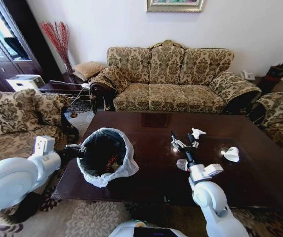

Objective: Move to the front of the table and place the trash on the table into the trash bin.

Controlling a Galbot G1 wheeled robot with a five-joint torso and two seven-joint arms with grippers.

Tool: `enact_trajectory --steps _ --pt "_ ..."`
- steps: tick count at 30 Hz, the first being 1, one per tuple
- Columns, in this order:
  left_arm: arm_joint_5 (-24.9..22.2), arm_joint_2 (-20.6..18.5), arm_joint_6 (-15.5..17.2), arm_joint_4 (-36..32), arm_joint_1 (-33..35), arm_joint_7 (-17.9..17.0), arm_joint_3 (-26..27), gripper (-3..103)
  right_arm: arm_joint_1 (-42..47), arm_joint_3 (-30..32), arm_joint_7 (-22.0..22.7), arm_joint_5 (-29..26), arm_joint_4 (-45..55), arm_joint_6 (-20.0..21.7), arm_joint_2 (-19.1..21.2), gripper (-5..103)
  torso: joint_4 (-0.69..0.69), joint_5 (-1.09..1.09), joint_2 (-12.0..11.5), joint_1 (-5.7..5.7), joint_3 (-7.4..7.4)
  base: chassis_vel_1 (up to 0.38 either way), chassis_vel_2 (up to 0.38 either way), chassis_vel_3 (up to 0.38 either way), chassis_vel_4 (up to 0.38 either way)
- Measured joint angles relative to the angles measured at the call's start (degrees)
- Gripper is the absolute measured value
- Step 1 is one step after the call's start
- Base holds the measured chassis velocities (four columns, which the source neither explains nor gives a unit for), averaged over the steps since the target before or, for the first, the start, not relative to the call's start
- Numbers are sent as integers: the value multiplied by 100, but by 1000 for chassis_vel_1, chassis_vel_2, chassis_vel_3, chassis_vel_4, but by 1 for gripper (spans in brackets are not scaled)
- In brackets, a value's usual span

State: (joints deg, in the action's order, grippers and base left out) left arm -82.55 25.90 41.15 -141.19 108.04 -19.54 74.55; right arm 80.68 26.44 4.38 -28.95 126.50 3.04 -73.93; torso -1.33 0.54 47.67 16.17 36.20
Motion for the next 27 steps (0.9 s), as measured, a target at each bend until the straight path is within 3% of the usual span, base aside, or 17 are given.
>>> enact_trajectory --steps 3,9,16,27 --pt "2 0 0 2 0 -3 0 0 -3 -3 -1 1 0 0 -1 100 -6 -7 0 0 0 62 78 -28 -13" --pt "2 -1 0 1 0 -1 0 0 -3 -3 -2 4 0 -3 0 100 4 -15 0 0 0 9 4 -2 -3" --pt "-1 -3 0 4 -1 1 0 0 -6 -4 -3 5 1 -5 1 100 1 -6 0 0 0 0 0 0 0" --pt "-3 -4 0 4 0 2 0 0 -9 -4 -6 4 3 -5 2 100 3 -10 0 0 0 0 0 0 0"
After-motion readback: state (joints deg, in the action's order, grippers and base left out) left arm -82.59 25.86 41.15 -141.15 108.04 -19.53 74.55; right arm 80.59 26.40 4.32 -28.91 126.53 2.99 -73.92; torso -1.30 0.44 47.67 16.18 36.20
